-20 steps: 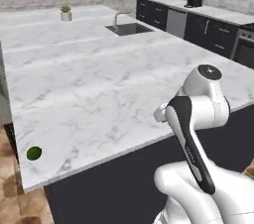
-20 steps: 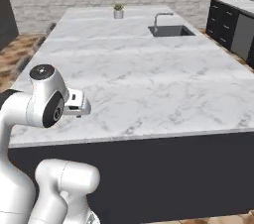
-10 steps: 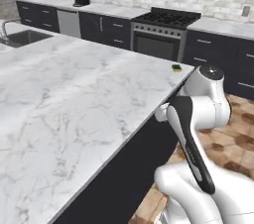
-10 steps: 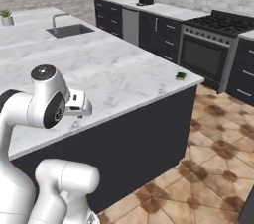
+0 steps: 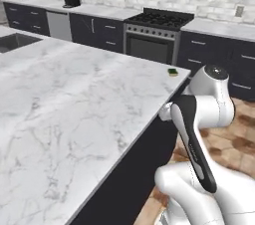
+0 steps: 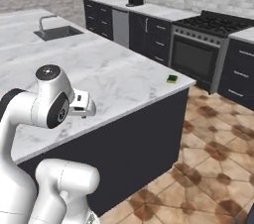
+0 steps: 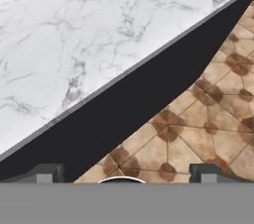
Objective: Place the sponge inside the microwave to prepare for sanitizing.
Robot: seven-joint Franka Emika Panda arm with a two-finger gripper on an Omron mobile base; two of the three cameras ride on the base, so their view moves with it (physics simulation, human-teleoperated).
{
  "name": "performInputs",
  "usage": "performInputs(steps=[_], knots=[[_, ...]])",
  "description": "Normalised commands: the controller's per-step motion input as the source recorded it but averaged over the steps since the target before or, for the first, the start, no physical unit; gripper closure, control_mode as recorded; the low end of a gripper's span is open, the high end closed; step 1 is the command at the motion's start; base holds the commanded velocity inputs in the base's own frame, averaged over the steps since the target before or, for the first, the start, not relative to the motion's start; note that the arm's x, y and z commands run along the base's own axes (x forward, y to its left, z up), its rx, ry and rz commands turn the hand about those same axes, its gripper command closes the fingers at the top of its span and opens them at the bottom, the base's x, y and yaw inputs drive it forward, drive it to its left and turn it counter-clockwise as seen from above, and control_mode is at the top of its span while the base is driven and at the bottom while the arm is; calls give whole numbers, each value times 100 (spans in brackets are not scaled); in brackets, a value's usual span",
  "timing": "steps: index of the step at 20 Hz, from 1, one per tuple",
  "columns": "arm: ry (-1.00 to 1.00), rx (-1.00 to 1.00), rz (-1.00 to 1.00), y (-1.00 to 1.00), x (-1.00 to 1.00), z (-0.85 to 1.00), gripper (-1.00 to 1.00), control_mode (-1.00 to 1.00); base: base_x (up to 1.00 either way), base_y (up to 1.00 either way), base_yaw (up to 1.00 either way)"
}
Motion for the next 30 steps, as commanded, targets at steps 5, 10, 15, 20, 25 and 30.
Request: performInputs(steps=[5, 10, 15, 20, 25, 30], knots=[[0, 0, 0, 0, 0, 0, -100, 100, 68, -19, -13], [0, 0, 0, 0, 0, 0, -100, 100, 54, -34, -16], [0, 0, 0, 0, 0, 0, -100, 100, 50, -37, -17], [0, 0, 0, 0, 0, 0, -100, 100, 58, -38, -9], [0, 0, 0, 0, 0, 0, -100, 100, 68, -38, -1], [0, 0, 0, 0, 0, 0, -100, 100, 77, -41, 1]])
